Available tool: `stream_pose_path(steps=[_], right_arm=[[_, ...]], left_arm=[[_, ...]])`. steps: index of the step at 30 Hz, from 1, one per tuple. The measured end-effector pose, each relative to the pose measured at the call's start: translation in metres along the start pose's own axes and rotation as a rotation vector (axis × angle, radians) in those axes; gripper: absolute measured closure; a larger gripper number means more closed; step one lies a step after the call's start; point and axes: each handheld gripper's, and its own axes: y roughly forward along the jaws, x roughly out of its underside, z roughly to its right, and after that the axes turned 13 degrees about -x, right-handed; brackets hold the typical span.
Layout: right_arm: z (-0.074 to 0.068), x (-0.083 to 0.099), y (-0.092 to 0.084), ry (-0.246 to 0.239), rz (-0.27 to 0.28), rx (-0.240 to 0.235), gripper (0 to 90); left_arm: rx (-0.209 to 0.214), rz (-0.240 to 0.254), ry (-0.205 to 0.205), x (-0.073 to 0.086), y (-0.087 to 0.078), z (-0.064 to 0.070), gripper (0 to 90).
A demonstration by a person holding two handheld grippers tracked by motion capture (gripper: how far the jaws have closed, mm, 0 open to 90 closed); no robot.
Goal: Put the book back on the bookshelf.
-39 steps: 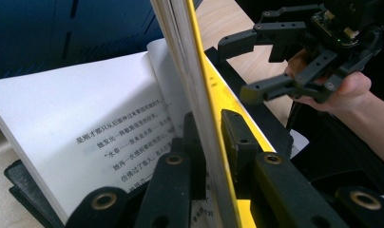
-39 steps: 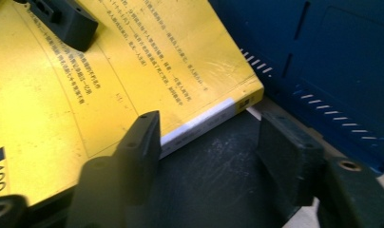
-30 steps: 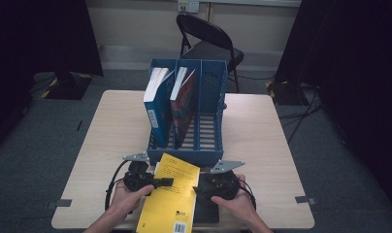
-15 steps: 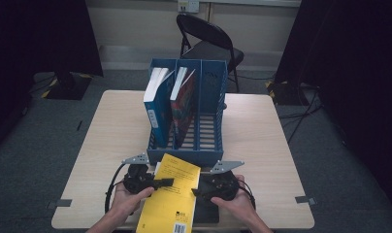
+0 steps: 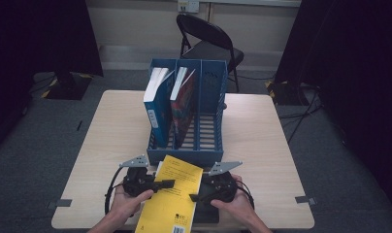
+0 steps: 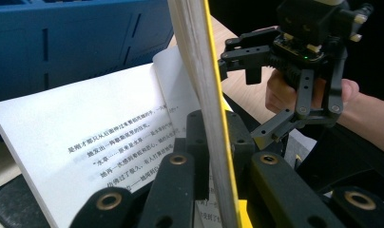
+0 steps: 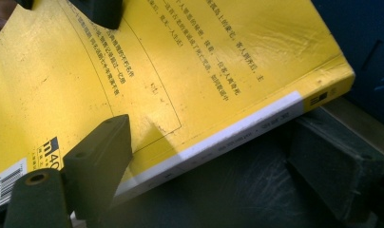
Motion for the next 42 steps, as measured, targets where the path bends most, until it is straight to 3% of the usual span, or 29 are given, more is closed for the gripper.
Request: stream_pose_path(steps=[4,9,15,31,42], right_arm=[[0.001,0.0,0.002,0.015,0.004,-0.025,13.7],[0.0,-0.002,0.002,0.028,0.009,-0.019,15.4],[-0.001,-0.008,-0.009,0.007,0.099,0.019,30.2],[-0.009,-0.024,-0.024,-0.009,0.195,0.06,46.6],[-0.012,-0.038,-0.029,0.001,0.236,0.026,55.5]], left_arm=[[0.009,0.007,0.011,0.0,0.0,0.003,83.9],[0.007,0.014,0.015,-0.001,-0.001,0.004,84.0],[-0.011,0.058,0.014,-0.004,-0.008,0.004,86.1],[-0.035,0.102,0.028,-0.01,-0.017,0.006,86.0],[-0.043,0.131,0.015,-0.011,-0.025,0.004,85.7]])
